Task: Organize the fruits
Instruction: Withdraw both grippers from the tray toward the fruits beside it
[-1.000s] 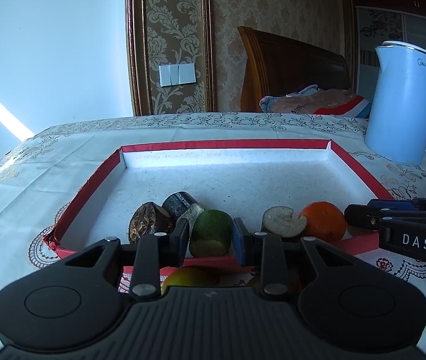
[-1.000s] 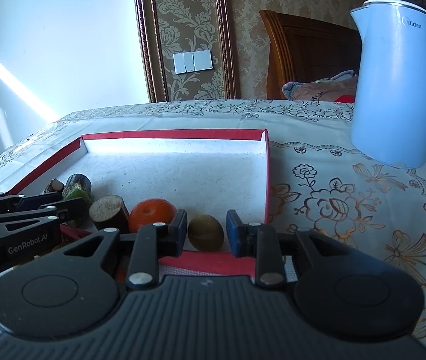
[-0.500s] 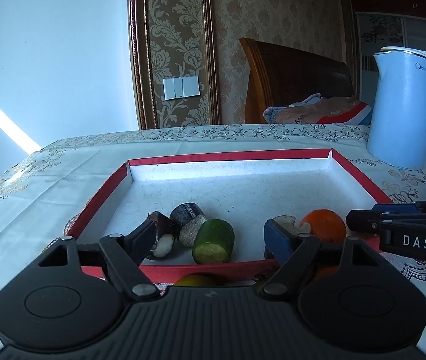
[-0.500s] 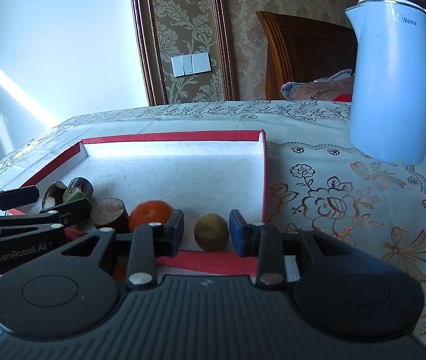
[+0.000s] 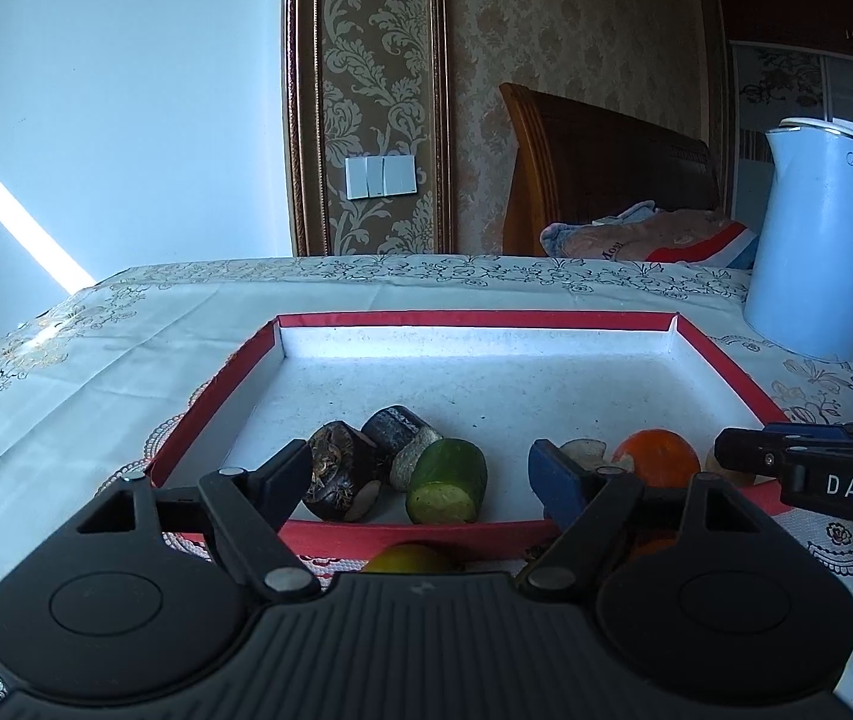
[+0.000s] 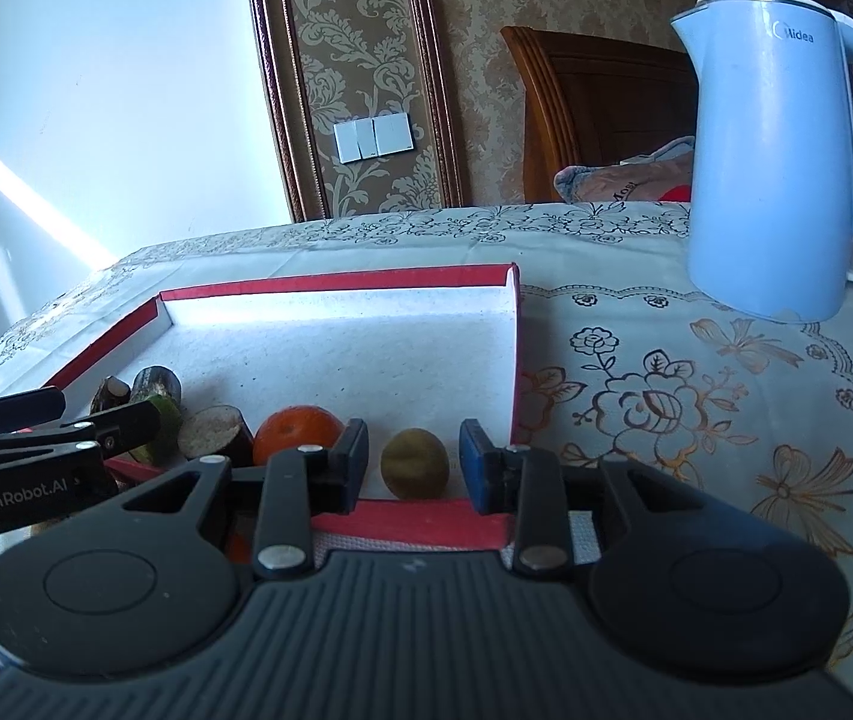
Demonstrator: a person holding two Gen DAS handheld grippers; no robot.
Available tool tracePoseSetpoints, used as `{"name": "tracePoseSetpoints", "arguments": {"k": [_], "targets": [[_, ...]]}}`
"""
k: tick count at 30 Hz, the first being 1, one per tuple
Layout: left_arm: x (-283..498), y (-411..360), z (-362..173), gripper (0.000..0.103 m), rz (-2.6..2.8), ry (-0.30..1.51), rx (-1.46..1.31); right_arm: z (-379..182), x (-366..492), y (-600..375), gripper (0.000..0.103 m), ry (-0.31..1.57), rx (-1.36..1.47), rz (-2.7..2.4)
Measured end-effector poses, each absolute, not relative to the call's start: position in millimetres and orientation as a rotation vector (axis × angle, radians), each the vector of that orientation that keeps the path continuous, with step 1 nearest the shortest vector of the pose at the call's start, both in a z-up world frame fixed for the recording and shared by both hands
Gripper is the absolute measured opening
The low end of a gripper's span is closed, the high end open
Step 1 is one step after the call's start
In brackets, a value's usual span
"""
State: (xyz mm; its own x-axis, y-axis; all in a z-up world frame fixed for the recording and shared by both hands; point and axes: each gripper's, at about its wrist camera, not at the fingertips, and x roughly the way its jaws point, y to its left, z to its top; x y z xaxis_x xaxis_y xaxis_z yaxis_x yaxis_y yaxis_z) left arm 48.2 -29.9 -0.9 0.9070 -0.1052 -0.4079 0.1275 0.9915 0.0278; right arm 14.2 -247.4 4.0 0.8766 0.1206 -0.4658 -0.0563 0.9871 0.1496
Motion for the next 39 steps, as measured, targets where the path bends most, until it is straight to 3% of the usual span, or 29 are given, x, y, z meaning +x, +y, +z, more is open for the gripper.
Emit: {"name": "tracePoseSetpoints", "arguments": {"k": [3,16,39], "targets": [[43.2,-21.6,1.7,0.079,-0.119,0.405,0.022,4.2,12.4,-249.1,0.035,0.485,0.143,0.086],[9.6,24.3,6.1,0.079,-0.072,0.357,-0.032,8.2,1.1,-255.4,0.035,0.468,0.189,0.099],[3.2,62.2,0.4,0.082,-0.021,0.428,-0.15,10.2,-32.8,-220.7,0.041,0.501,0.147,0.349]]}}
